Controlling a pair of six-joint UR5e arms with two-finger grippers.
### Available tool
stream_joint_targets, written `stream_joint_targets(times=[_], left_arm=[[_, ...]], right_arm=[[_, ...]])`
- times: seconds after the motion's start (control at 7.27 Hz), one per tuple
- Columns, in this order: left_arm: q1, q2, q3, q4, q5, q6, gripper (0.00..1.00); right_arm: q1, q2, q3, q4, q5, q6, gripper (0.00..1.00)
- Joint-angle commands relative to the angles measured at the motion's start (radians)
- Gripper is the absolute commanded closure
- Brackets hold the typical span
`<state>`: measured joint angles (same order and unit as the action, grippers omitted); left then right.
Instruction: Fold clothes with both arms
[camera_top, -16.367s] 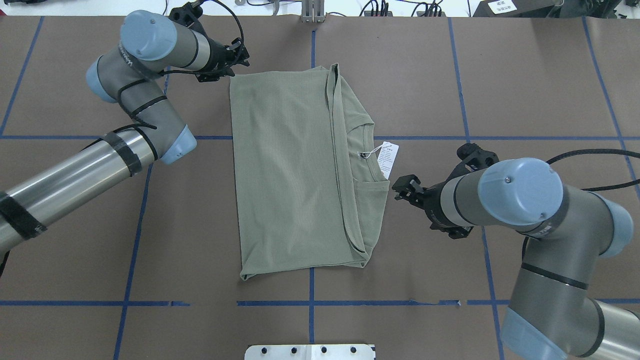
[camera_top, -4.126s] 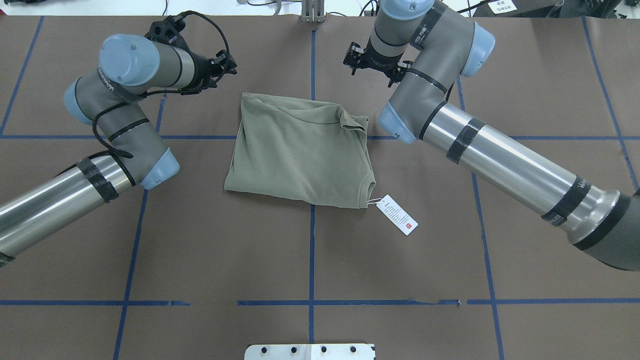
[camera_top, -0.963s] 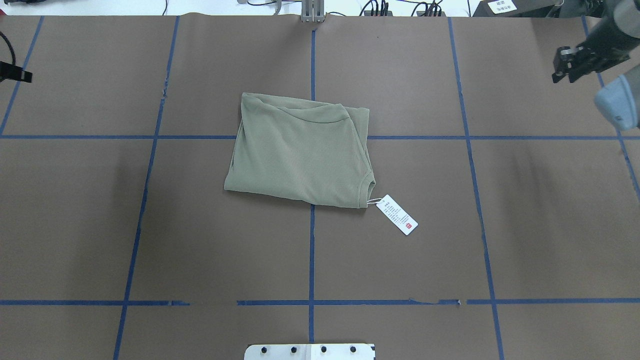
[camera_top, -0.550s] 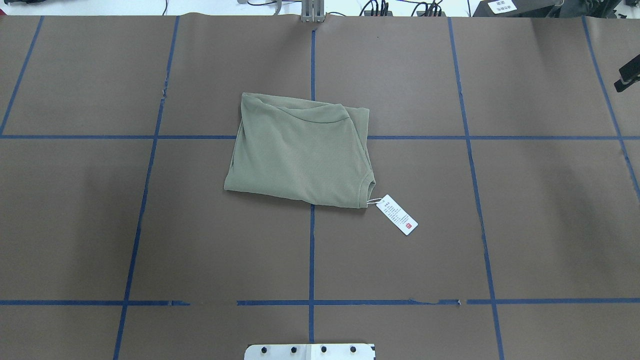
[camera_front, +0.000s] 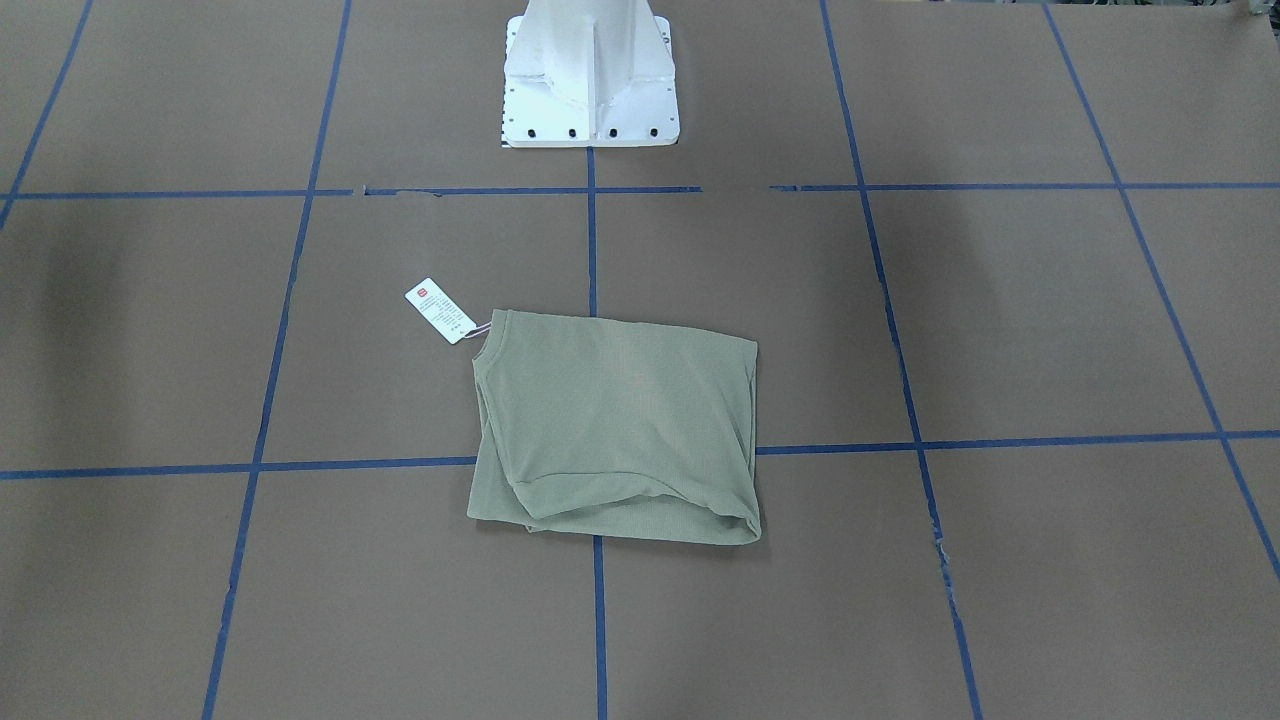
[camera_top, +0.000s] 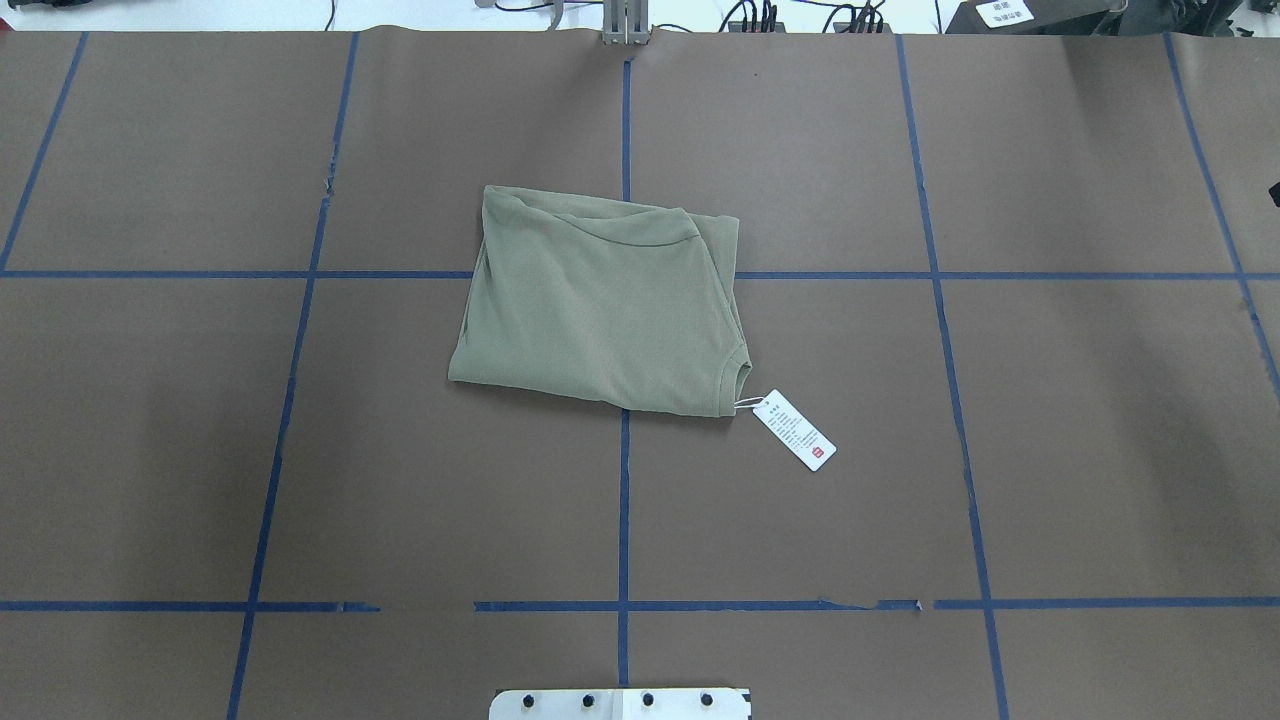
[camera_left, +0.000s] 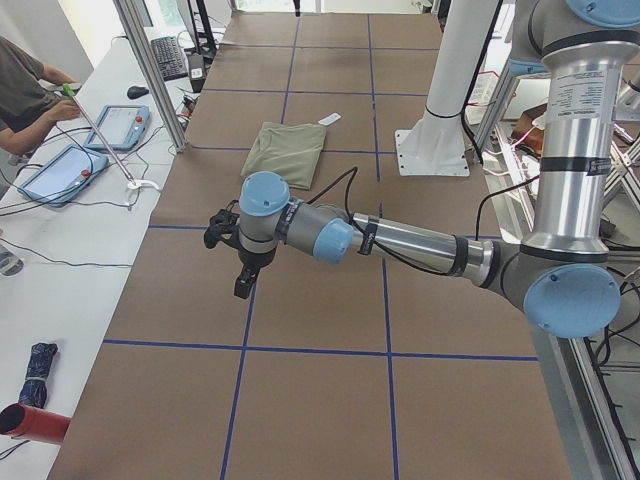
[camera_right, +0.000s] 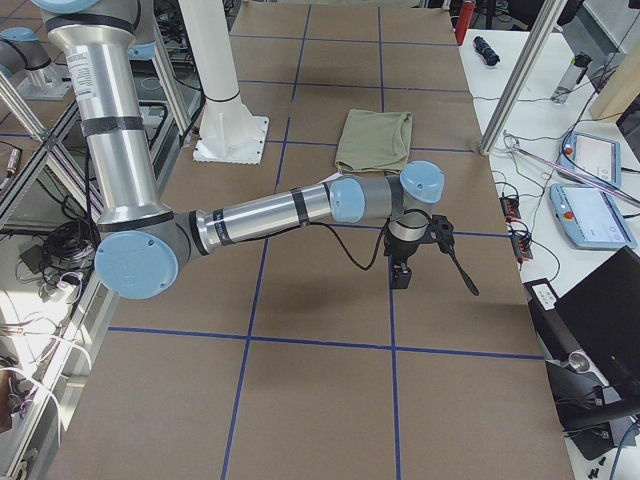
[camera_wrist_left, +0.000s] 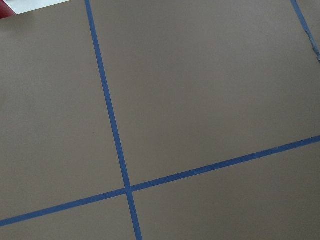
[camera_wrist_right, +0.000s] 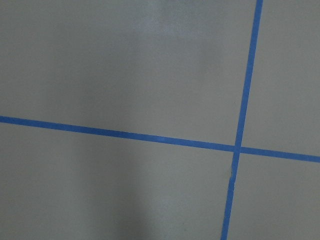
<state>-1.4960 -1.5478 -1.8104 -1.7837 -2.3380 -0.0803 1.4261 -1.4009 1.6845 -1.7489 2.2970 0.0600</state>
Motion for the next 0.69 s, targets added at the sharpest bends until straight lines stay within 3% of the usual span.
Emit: stream_joint_targets(times=[0.0,0.28,0.55], left_arm=[[-0.001,0.114,-0.087,0.000,-0.029,-0.019,0.00],[0.002,0.107,-0.057,0.003,-0.049,-0.022,0.00],[0.005,0.010,0.067,0.056,-0.049,-0.019,0.00]], right_arm=[[0.000,-0.012,0.014,0.008,0.005,0.009,0.00],[-0.001,-0.050,0.047,0.008,-0.004,0.009,0.00],[0.000,-0.062,0.040,0.008,-0.004,0.011,0.00]])
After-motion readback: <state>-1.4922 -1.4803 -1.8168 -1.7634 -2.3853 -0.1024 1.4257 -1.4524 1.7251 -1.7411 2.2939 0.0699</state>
